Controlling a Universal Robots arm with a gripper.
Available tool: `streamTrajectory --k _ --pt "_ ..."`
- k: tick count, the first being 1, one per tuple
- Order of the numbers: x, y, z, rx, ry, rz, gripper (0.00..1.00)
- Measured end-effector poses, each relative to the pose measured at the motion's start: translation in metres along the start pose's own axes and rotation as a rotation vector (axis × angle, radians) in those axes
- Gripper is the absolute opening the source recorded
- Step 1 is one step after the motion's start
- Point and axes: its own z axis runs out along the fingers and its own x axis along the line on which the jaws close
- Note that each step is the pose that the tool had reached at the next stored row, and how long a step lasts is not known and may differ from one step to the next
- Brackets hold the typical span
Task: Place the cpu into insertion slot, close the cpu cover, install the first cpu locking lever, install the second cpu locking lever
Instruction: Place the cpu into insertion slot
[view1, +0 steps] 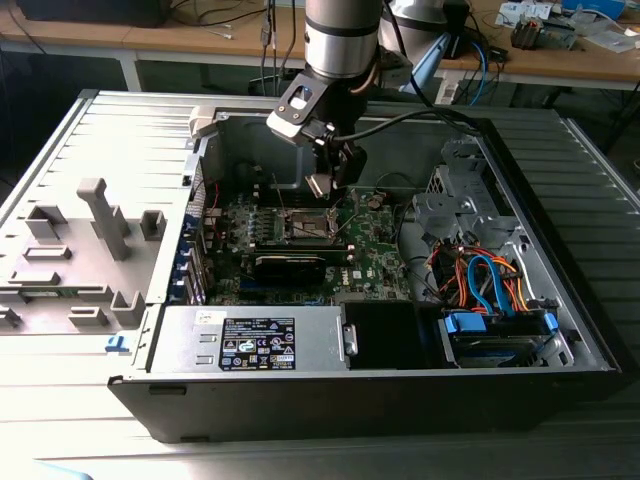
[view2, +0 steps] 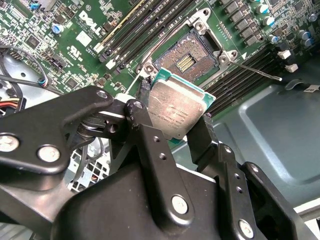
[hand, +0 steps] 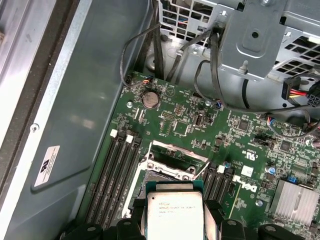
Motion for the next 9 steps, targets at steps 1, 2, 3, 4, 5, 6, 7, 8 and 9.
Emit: streamTrajectory --k 1,2,3,4,5,6,7,8,9 --pt "0.0 0.0 0.0001 0.0 -0.0001 0.002 0.55" --pt "0.0 0.0 0.0001 0.0 -0.0001 0.003 0.55" --pt "0.0 0.0 0.0002 0.0 -0.0001 0.005 0.55" --pt "0.0 0.0 0.0003 0.0001 -0.0002 0.007 0.55" --pt "0.0 0.0 0.0003 0.0 -0.0002 0.008 0.55" --pt "0.0 0.0 0.0004 0.0 -0.0003 0.011 0.55" --pt "0.0 0.0 0.0005 0.0 -0.0004 0.013 0.55" --pt "0.0 0.0 0.0006 0.0 -0.0004 0.014 0.55" --pt "0.0 0.0 0.0007 0.0 -0.0004 0.016 0.55"
